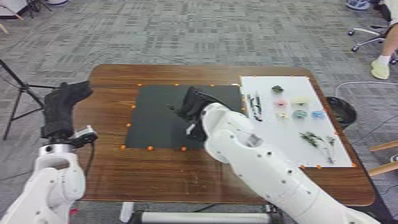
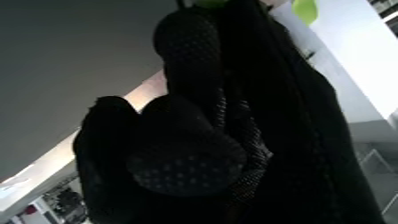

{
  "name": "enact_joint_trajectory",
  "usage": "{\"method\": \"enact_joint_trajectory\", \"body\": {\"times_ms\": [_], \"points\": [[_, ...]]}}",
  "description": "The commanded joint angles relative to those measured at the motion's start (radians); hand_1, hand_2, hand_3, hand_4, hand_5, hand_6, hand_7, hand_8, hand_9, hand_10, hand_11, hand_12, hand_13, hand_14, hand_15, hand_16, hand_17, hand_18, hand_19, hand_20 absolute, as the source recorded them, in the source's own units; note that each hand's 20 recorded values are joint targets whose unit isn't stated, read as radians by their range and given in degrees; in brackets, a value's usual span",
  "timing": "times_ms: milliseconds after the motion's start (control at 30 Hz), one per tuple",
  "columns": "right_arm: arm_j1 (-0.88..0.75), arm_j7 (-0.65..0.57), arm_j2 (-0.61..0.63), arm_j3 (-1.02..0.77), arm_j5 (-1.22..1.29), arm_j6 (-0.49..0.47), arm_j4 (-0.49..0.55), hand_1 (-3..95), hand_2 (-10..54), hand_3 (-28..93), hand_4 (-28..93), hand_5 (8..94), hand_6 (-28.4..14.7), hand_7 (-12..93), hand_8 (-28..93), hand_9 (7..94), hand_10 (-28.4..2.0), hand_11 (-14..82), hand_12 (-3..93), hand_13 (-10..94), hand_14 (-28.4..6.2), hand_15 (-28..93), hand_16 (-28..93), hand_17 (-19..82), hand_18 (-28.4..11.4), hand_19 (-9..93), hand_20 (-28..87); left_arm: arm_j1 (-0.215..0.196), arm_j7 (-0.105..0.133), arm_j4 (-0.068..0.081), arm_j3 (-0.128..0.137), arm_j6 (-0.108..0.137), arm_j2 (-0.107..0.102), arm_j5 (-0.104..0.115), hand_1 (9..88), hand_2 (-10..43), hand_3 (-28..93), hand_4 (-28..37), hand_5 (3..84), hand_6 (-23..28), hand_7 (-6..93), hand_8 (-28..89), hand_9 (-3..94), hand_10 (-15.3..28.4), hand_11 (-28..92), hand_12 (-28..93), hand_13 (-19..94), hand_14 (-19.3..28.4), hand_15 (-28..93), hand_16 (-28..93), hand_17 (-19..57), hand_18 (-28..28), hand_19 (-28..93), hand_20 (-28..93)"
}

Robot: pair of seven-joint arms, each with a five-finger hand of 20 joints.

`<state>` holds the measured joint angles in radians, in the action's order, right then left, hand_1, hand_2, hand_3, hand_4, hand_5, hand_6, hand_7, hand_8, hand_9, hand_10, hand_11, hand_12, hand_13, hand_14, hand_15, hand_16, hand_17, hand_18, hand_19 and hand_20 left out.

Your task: Arrange flowers

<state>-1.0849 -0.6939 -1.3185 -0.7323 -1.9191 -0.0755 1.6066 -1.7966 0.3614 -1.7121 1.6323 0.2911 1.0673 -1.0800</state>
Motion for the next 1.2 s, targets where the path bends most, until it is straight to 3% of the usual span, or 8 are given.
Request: {"method": "enact_joint_trajectory", "body": {"times_ms": [33,233,500,733,1200], "points": [[0.033,-0.030,-0.019,0.069,0.150,0.051,0.031,61.5,-9.5,49,2,81.6,-3.8,24,27,91.7,-12.1,37.8,29.6,94,-0.9,62,25,71,-10.1,93,49,0.019,-0.024,-0.007,-0.002,-0.010,-0.014,0.015,16.7,18.8,67,-28.3,59.2,2.1,16.8,-7,55.8,15.1,22,15,45,17.9,25,3,12.9,12.1,13,24],[0.025,-0.038,-0.012,0.121,0.244,0.102,0.047,62.4,-9.5,48,1,81.8,-4.1,24,25,92.2,-12.0,36.7,28.7,94,-1.4,61,26,71,-10.1,93,49,0.022,-0.024,-0.009,-0.009,-0.023,-0.007,0.011,17.3,18.8,67,-28.3,59.1,2.3,16.7,-7,55.7,15.1,22,15,45,17.9,25,3,12.9,12.1,13,24],[0.018,-0.083,-0.041,0.072,0.358,0.242,-0.003,63.4,-9.5,46,1,81.9,-4.5,24,24,93.6,-12.5,31.9,24.0,94,-1.8,59,25,71,-9.4,93,44,0.031,-0.027,-0.005,-0.033,-0.031,0.005,0.020,17.4,18.7,67,-28.3,59.0,2.4,16.6,-7,55.6,15.0,22,15,45,18.0,25,3,12.8,12.2,13,24],[0.019,-0.115,-0.052,0.068,0.439,0.322,-0.017,64.1,-9.5,45,-2,81.9,-5.2,23,21,93.6,-12.9,27.1,20.7,94,-2.3,55,23,72,-7.7,88,40,0.023,-0.028,-0.016,-0.034,-0.033,0.008,0.023,17.9,18.5,67,-28.3,59.0,2.6,16.4,-7,55.3,15.2,22,15,45,18.0,25,3,12.8,12.1,13,24],[-0.003,-0.166,-0.055,0.082,0.581,0.283,0.018,63.4,-7.4,45,-6,80.1,-4.7,18,16,91.8,-13.1,14.9,16.8,94,-3.1,50,22,72,-6.4,81,42,0.025,-0.031,-0.021,-0.040,-0.045,0.013,0.022,18.4,18.1,68,-28.3,58.9,2.9,16.2,-7,55.0,15.2,22,15,45,18.1,26,2,12.7,12.2,13,24]]}}
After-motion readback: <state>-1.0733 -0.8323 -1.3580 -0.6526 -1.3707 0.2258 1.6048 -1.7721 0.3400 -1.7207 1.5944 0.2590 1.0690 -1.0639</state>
